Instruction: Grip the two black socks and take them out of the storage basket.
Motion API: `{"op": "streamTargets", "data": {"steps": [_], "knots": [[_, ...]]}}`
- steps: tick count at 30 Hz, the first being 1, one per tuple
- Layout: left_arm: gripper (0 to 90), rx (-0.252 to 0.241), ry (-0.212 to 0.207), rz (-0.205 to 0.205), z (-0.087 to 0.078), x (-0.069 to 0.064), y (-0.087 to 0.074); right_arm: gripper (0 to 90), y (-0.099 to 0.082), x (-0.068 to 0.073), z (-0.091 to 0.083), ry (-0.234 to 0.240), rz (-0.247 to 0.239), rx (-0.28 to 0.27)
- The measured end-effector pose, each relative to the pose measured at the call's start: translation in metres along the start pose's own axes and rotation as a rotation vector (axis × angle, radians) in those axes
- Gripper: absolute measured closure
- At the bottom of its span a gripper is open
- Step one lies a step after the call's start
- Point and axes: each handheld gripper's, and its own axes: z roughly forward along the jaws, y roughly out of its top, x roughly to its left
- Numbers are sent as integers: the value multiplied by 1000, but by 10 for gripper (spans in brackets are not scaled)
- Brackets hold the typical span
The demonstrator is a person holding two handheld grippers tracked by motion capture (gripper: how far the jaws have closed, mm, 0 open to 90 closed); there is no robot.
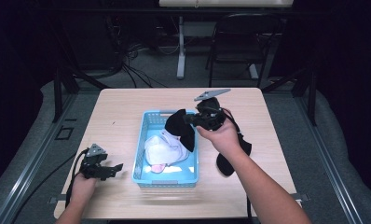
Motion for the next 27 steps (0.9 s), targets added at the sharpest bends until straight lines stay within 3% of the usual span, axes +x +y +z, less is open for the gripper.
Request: {"op": "streamTargets", "data": {"steps": [16, 27], "knots": [[156, 8, 3, 0, 1, 0, 0, 886, -30, -31, -65, -107, 45, -38], [156, 11, 2, -3, 1, 0, -1, 886, -49, -39, -82, -140, 68, -48]]}}
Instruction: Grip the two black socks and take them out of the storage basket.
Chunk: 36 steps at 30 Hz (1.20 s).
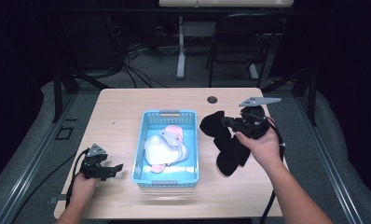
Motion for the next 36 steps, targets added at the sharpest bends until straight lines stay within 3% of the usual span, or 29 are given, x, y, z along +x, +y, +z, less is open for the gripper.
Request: {"op": "streamTargets", "data": {"steps": [9, 17, 23, 29, 36], "knots": [[156, -1, 1, 0, 0, 0, 0, 885, -16, -3, 4, -3, 10, 12], [156, 0, 1, -2, 0, 0, 0, 886, -36, -10, 13, -35, 29, 41], [156, 3, 0, 0, 1, 0, 0, 885, -56, -25, 27, -72, 59, 86], [156, 2, 3, 2, 1, 1, 0, 885, -72, -39, 35, -77, 103, 95], [156, 0, 6, 3, 1, 0, -1, 885, -99, -61, 44, -130, 169, 112]]}}
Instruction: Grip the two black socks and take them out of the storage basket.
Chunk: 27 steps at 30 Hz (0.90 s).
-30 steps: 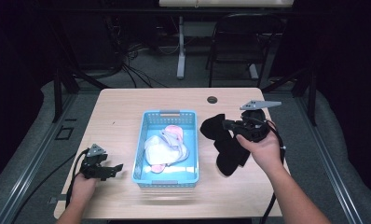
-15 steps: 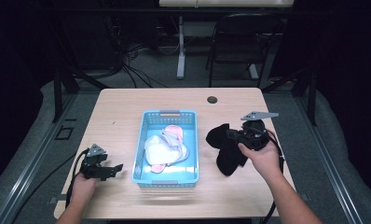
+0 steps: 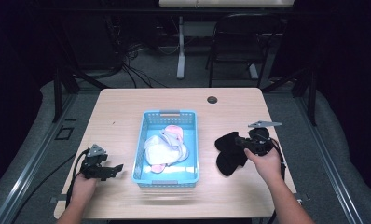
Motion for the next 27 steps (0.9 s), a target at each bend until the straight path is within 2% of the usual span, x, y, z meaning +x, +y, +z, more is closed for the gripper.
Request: {"op": "streamTargets", "data": {"steps": [8, 12, 14, 19, 24, 27], "knots": [[156, 8, -1, -3, 0, 0, 0, 872, -23, -26, 8, -52, 85, 0], [156, 15, -6, -1, 1, 0, 0, 812, -33, -31, 9, -53, 133, -15], [156, 15, -6, -2, 1, 0, 0, 761, -36, -33, 9, -53, 133, -7], [156, 10, -4, -3, 0, 1, 0, 683, -39, -33, 5, -58, 159, -40], [156, 9, -4, -2, 0, 1, 0, 637, -40, -32, 0, -68, 149, -47], [156, 11, -4, -4, 0, 1, 0, 634, -41, -32, -2, -58, 152, -51]]}}
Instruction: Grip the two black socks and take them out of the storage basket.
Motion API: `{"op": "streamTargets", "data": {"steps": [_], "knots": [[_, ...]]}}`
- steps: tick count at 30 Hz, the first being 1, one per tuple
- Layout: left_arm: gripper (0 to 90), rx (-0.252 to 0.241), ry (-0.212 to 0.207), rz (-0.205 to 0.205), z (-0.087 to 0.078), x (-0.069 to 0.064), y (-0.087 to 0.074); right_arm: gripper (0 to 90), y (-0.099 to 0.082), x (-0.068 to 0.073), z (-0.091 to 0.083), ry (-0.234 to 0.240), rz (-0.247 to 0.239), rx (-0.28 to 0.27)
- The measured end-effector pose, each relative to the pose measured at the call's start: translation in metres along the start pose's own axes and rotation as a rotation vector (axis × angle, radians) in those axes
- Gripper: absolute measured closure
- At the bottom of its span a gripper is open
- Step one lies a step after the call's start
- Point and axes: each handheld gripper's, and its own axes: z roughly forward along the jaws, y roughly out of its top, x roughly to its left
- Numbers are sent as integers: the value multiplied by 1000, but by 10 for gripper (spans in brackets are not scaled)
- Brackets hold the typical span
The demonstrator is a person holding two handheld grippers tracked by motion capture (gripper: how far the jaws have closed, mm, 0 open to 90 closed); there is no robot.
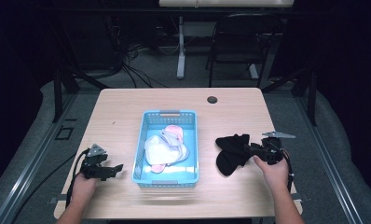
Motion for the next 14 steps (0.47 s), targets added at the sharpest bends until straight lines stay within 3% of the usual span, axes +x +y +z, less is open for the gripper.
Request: {"op": "streamTargets", "data": {"steps": [14], "knots": [[156, -3, 3, -1, 1, 1, 0, 513, -1, 6, -7, -22, -33, -32]]}}
